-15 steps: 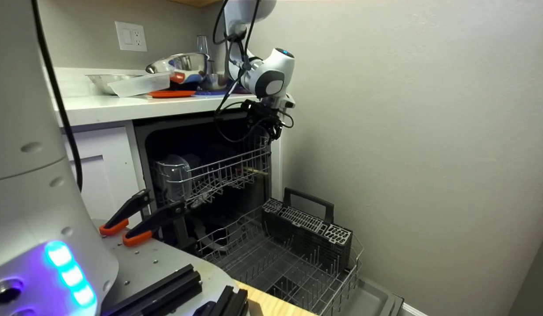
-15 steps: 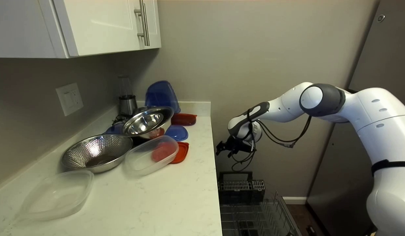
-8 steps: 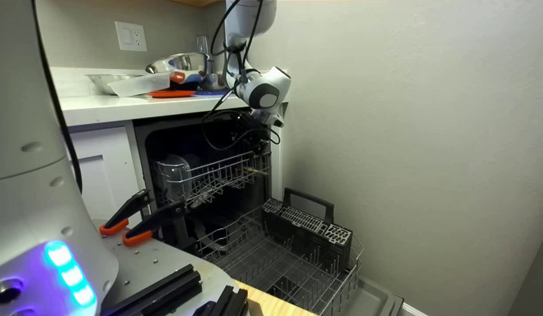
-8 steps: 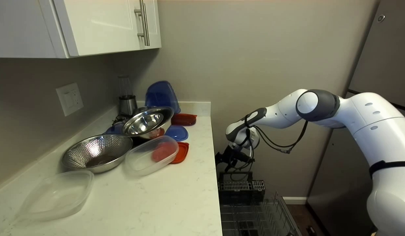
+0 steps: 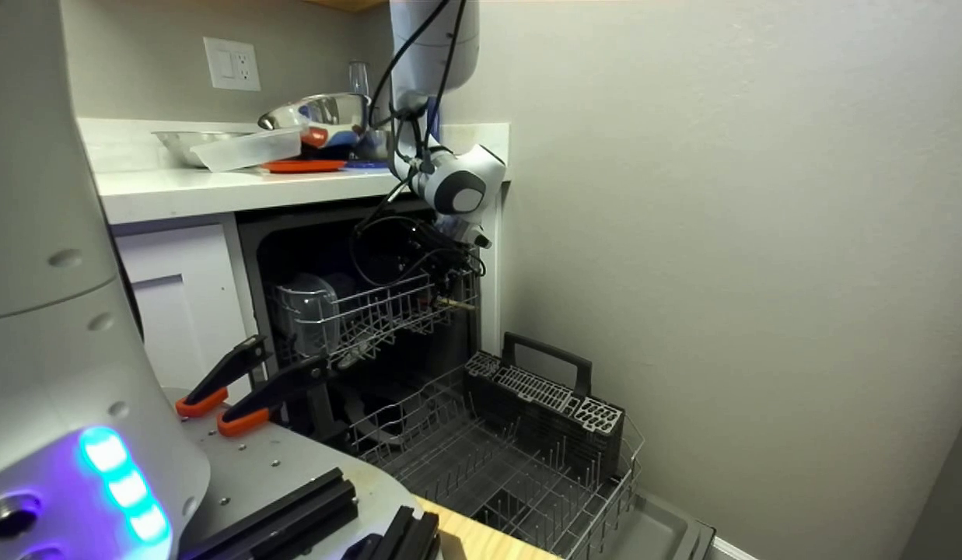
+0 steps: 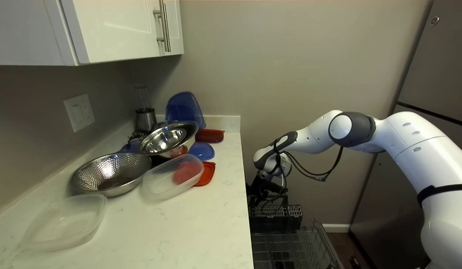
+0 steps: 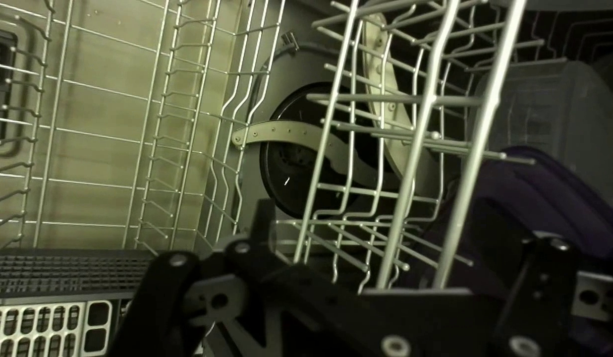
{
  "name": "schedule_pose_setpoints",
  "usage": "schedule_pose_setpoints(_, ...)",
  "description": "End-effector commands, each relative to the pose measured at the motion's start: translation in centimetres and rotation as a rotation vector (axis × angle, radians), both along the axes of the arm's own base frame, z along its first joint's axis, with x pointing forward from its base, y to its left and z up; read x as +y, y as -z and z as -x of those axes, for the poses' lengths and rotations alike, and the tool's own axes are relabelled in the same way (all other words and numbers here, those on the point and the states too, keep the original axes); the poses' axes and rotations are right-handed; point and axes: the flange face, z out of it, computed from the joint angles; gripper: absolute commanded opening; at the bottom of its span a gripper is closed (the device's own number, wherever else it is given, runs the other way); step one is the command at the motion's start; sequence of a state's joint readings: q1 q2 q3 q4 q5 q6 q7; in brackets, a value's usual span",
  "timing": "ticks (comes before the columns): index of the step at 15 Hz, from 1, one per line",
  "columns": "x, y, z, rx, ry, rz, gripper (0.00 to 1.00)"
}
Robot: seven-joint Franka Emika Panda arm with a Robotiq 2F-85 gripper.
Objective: Pull out the rack of the dishwasher
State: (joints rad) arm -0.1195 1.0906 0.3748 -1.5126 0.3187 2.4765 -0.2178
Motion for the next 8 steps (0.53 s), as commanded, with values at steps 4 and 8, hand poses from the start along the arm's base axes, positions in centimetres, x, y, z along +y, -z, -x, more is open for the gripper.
schedule_pose_setpoints(4,-0.9,-0.88,-0.7,-0.037,-0.059,0.157,1.0)
schedule_pose_setpoints(8,-1.32,-1.4,-0.94,-0.047,-0.075,0.25,1.0)
